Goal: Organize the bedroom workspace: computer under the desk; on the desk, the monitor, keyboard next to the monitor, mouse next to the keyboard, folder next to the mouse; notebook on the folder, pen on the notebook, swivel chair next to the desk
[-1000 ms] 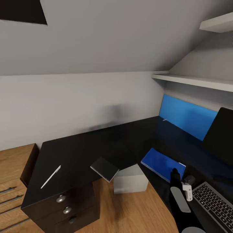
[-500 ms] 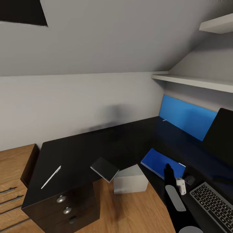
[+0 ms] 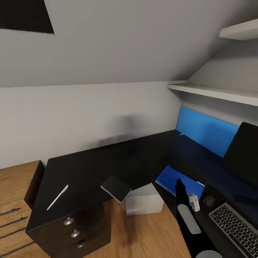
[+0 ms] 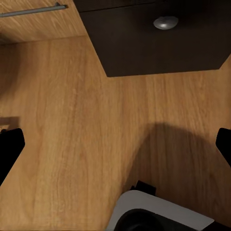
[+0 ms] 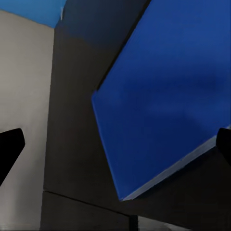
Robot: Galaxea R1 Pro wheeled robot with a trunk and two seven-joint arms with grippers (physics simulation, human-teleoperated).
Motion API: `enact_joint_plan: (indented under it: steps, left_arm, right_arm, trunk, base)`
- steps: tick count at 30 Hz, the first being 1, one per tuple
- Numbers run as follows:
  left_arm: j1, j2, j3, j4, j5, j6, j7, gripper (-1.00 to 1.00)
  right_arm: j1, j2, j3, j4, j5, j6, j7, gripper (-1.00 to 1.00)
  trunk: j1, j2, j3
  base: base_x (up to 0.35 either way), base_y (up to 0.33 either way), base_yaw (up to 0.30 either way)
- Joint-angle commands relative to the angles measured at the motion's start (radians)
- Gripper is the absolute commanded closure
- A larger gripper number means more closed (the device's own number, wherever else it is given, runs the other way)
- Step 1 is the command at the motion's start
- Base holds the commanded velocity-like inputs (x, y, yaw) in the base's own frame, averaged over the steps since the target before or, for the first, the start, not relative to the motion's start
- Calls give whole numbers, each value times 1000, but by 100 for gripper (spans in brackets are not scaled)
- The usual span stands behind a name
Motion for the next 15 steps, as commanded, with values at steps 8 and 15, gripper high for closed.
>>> enact_joint_plan:
  steps: [8,15]
  left_arm:
    - [-1,5,-5,0,9,4,10,-100]
    - [-1,5,-3,0,10,3,9,-100]
  right_arm:
    - [-1,27,252,18,-12,-7,17,-100]
    - [-1,69,333,49,-9,-8,16,-100]
  trunk:
    - [0,-1,-1]
    - [0,-1,1]
  base:
    - [0,0,102]
    - [0,0,229]
